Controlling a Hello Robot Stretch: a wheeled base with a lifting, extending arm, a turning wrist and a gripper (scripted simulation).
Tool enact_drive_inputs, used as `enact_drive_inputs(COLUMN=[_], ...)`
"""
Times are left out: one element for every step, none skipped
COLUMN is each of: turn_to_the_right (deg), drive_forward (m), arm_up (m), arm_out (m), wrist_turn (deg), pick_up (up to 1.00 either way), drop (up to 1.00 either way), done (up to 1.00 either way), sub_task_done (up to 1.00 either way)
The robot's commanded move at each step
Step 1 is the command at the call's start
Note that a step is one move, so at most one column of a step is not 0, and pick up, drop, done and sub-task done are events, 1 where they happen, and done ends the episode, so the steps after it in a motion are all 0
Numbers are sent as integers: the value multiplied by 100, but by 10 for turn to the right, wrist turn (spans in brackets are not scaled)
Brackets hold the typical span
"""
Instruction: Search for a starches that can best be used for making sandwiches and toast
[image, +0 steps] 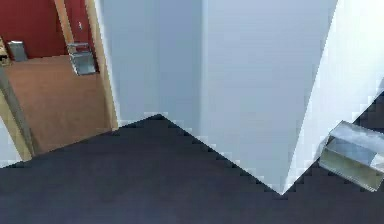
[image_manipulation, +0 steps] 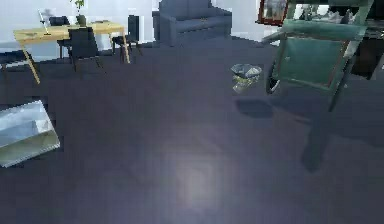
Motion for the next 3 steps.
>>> enact_drive_inputs(turn_to_the_right=[-390,-30,0], drive_forward=[0,0,75], arm_up=[0,0,0], arm_out=[0,0,0], wrist_turn=[0,0,0], pick_up=[0,0,0], drop=[0,0,0], done=[0,0,0], sub_task_done=[0,0,0])
